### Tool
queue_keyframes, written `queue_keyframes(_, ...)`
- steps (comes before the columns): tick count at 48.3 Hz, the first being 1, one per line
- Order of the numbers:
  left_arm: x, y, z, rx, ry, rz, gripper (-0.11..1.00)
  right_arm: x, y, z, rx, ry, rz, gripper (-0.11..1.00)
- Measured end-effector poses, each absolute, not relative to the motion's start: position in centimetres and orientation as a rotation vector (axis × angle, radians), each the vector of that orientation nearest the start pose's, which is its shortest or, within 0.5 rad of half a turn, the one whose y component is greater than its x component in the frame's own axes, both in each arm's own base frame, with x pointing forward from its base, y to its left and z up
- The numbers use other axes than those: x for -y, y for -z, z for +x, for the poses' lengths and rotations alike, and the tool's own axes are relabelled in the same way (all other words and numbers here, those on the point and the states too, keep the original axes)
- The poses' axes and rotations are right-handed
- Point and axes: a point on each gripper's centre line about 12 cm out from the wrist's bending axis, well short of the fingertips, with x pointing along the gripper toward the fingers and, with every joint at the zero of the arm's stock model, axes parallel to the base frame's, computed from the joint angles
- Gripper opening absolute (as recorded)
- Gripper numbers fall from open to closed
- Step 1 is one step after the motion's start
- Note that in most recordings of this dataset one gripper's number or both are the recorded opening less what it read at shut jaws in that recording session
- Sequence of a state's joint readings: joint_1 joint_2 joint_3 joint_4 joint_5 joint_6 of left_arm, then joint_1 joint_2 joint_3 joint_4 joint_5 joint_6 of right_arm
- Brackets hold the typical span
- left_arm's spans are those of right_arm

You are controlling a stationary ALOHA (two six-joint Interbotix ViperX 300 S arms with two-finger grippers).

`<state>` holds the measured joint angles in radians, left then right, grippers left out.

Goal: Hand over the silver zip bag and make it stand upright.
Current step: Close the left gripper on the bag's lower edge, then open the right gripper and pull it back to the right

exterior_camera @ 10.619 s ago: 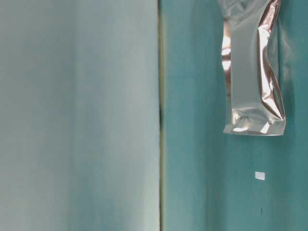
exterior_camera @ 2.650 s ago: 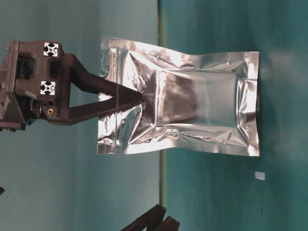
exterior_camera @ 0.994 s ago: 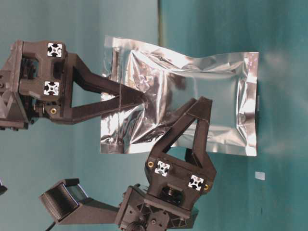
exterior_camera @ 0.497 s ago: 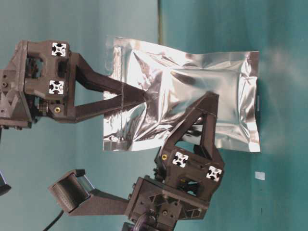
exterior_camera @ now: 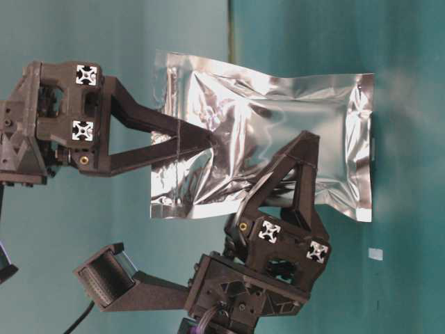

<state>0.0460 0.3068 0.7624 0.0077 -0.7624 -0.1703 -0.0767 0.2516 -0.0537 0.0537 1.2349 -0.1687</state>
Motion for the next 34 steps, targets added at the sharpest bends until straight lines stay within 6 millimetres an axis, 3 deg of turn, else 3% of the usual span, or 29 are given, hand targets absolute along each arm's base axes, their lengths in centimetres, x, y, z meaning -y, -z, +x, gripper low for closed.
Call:
queue_keyframes(11, -1.86, -9.61, 40.39, -0.305, -0.065, -0.156, 0.28, 2.78, -22.52, 44.01, -1.429, -0.069, -0.013, 0.02)
queue_keyframes(16, -1.92, -9.59, 40.42, -0.305, -0.065, -0.15, 0.28, 2.79, -22.48, 44.03, -1.426, -0.067, -0.012, 0.09)
queue_keyframes(21, -1.92, -9.57, 40.38, -0.305, -0.065, -0.147, 0.28, 2.72, -22.52, 44.06, -1.424, -0.067, -0.012, 0.29)
queue_keyframes(30, -2.17, -9.59, 40.41, -0.304, -0.072, -0.153, 0.28, 2.36, -22.52, 44.03, -1.429, -0.061, 0.001, 0.82)
queue_keyframes(34, -2.17, -9.55, 40.37, -0.306, -0.072, -0.151, 0.27, 2.22, -22.86, 44.0, -1.419, -0.049, 0.013, 0.9)
